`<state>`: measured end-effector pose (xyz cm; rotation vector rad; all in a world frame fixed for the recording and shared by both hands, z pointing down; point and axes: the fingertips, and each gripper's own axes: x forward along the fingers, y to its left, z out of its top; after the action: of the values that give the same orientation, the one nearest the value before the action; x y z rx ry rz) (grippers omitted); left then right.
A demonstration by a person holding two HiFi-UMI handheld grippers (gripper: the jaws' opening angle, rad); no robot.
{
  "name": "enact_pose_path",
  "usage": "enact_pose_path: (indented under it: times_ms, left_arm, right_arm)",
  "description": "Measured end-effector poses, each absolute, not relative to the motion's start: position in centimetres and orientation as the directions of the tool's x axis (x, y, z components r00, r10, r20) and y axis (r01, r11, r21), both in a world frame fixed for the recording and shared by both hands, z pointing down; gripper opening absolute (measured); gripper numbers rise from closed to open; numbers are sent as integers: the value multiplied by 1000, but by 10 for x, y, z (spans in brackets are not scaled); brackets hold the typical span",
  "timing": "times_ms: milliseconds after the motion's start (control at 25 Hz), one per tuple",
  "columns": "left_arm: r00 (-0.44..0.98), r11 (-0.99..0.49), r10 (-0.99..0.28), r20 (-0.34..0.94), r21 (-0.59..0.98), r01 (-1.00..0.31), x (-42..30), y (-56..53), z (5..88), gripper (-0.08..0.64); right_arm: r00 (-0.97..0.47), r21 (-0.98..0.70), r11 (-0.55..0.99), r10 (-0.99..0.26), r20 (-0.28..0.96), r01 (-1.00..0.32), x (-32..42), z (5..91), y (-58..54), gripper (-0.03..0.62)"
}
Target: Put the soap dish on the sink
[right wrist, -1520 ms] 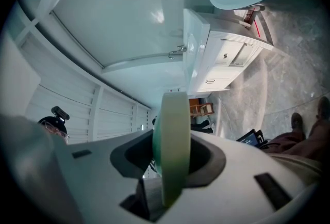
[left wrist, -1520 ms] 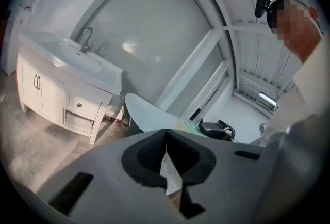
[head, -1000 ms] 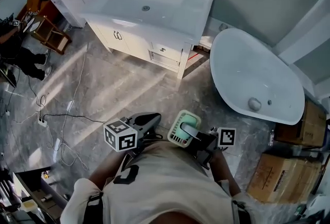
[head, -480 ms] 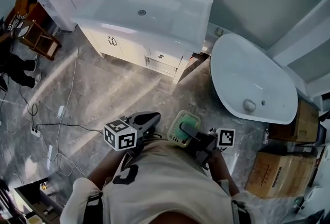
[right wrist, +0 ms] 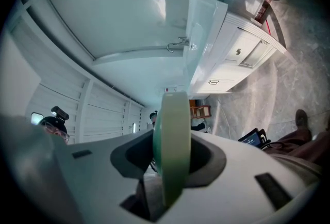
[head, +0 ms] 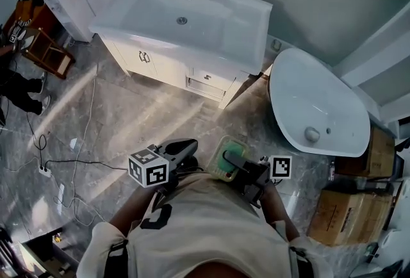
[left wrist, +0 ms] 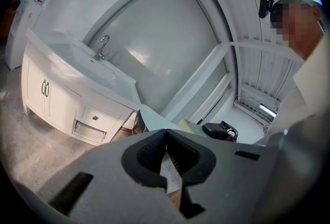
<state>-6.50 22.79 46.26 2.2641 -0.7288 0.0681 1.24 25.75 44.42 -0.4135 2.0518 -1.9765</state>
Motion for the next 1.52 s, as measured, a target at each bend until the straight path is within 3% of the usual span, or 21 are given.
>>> enact_pose_path:
  times_ms: [840,1520]
  left_arm:
    - [869,-588,-446,216,661,-466,-94,204,467,20]
    - [844,-582,-457,282,623,-523,-56,167,467,18]
  right_arm:
    - [-907,-996,15,-414,77,-92,-14,448,239,147]
    - [-931,-999,14,-362,40,-49,8,448,199,147]
